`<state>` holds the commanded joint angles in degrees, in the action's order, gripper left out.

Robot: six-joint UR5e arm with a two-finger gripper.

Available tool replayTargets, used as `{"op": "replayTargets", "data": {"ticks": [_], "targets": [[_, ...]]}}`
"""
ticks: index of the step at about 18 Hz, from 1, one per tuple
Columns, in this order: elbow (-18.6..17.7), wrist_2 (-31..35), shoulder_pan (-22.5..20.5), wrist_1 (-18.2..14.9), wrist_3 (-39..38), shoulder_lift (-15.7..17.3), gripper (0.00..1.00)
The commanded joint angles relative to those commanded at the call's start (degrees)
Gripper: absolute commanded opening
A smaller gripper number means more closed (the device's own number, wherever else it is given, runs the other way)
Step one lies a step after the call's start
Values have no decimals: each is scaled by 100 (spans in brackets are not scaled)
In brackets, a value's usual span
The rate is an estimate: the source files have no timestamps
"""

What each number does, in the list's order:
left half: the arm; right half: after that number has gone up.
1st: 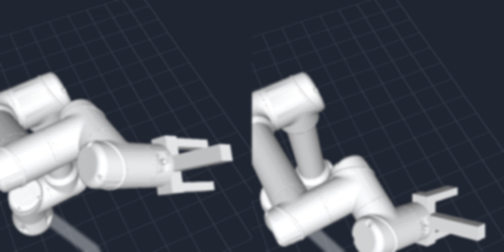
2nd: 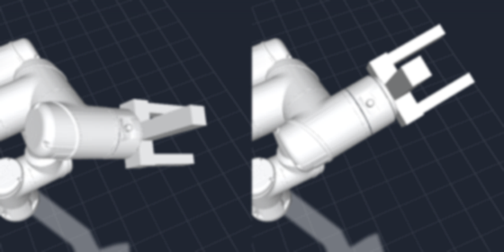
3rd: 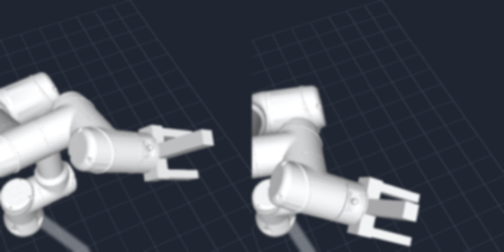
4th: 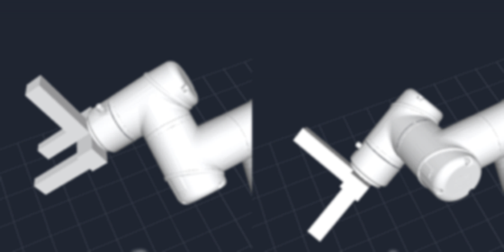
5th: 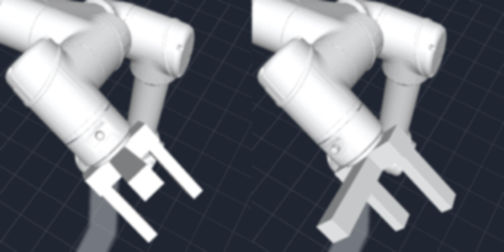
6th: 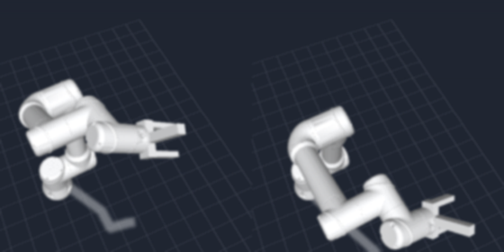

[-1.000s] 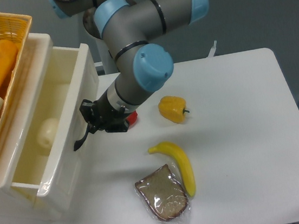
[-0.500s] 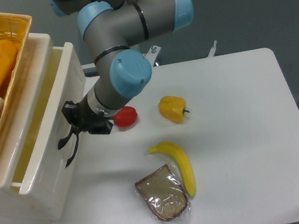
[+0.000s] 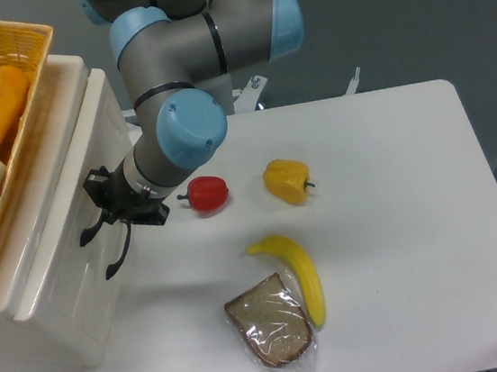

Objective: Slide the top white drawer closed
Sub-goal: 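Push the white drawer inward into the cabinet until shut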

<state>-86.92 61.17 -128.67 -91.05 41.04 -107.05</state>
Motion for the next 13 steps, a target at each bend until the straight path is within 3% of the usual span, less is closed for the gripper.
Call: {"op": "replayTargets", "data": {"ticks": [8,9,10,11,12,13], "targets": [[0,18,9,9,35,-35,3],[9,26,-35,17,53,-18,22],[26,35,-87,61,79,9,53],[52,79,-175,175,79,17,73],[61,140,-254,289,70,18,100],[70,228,-307,394,70,18,100]]}}
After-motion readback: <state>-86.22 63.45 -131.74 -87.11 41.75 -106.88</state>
